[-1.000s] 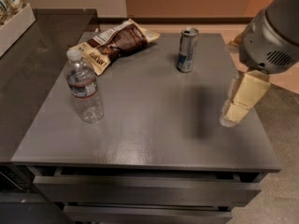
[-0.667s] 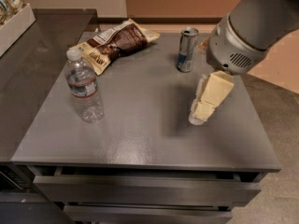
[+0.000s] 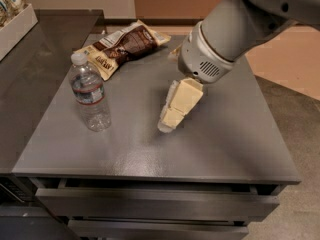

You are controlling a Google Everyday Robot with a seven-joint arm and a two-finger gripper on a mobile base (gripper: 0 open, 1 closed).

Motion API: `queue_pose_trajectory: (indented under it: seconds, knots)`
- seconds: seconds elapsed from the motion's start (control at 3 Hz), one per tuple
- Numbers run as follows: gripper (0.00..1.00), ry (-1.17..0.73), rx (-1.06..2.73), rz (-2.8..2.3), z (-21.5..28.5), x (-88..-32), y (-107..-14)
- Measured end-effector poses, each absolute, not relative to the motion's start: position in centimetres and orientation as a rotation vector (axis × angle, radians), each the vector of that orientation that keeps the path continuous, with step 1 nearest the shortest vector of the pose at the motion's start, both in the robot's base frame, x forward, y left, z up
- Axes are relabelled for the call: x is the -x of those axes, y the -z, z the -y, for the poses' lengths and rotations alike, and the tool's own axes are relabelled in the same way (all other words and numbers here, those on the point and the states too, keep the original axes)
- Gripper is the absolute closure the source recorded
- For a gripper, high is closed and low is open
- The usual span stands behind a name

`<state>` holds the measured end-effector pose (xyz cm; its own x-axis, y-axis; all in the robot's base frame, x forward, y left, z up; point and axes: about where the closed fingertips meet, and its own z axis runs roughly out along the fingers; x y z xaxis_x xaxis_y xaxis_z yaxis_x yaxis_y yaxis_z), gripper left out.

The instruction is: Knock water bottle over

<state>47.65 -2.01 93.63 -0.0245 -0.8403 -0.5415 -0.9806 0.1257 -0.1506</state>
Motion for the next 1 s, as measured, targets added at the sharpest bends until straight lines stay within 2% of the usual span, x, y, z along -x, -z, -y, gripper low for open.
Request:
queue_pose_trajectory:
  seconds: [1.0]
  knots:
    - [0.0, -0.552, 1.653, -1.735, -6.8, -49.3, -91.8]
